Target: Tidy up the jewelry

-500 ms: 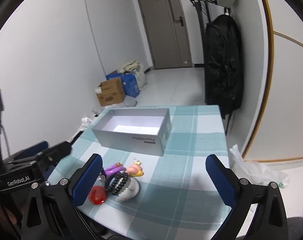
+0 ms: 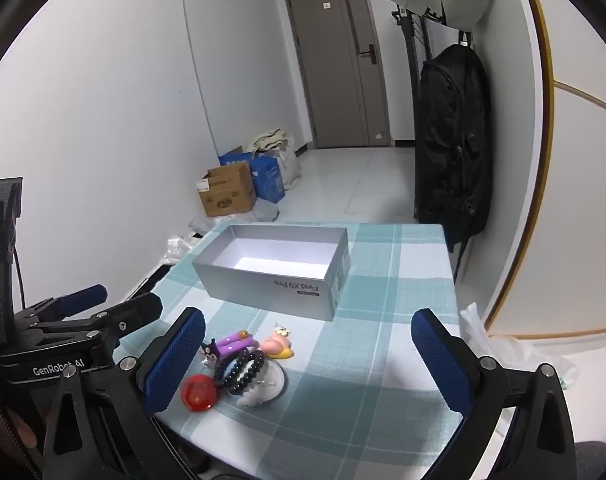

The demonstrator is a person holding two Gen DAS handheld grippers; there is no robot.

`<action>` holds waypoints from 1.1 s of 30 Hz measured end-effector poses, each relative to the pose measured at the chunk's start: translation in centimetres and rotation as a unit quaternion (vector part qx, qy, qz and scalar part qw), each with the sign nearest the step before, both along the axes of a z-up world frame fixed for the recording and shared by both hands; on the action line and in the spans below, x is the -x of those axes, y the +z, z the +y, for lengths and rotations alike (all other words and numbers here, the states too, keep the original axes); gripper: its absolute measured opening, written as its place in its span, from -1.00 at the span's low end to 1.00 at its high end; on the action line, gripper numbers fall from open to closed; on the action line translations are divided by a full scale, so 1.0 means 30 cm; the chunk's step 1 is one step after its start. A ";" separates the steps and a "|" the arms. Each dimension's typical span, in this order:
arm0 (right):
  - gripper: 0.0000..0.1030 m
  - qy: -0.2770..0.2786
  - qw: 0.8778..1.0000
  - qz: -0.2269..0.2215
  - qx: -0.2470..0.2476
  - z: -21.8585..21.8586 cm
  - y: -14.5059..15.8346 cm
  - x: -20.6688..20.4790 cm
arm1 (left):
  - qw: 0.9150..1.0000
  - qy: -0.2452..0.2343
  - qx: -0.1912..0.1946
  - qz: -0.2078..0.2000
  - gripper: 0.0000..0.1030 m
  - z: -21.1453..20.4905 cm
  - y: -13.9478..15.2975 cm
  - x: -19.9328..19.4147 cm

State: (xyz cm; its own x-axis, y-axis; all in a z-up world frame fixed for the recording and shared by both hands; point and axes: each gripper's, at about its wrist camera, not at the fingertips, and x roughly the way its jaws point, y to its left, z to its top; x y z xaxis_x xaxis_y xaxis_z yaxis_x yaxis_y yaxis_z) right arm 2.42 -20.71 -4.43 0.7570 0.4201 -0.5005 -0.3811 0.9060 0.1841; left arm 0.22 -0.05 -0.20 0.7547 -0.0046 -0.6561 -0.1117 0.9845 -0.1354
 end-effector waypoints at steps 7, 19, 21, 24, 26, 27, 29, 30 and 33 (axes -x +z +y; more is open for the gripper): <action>1.00 0.000 1.000 0.005 -0.005 -0.010 0.000 -0.001 | 1.000 -0.011 -0.013 -0.001 0.97 -0.024 -0.002 0.003; 1.00 -0.005 1.000 0.004 -0.003 -0.003 -0.007 -0.003 | 1.000 -0.012 -0.017 -0.008 0.97 -0.023 0.002 0.013; 1.00 -0.005 1.000 0.003 -0.002 -0.002 -0.008 -0.003 | 1.000 -0.011 -0.017 -0.007 0.97 -0.025 -0.001 0.012; 1.00 -0.006 1.000 0.003 0.002 0.000 -0.012 -0.002 | 1.000 -0.012 -0.016 -0.005 0.97 -0.023 -0.002 0.013; 1.00 -0.006 1.000 0.004 0.002 0.002 -0.013 -0.001 | 1.000 -0.018 -0.013 -0.010 0.97 -0.023 0.000 0.011; 1.00 -0.006 1.000 0.003 0.002 0.004 -0.013 -0.001 | 1.000 -0.018 -0.015 -0.010 0.97 -0.020 0.001 0.012; 1.00 -0.009 1.000 0.001 0.004 0.005 -0.011 0.001 | 1.000 -0.018 -0.010 -0.010 0.97 -0.012 -0.001 0.010; 1.00 -0.009 1.000 -0.001 0.004 0.005 -0.009 0.002 | 1.000 -0.018 -0.008 -0.009 0.97 -0.009 -0.002 0.009; 1.00 -0.009 1.000 0.000 0.002 0.000 -0.010 0.000 | 1.000 -0.017 -0.010 -0.005 0.97 -0.008 -0.009 0.007</action>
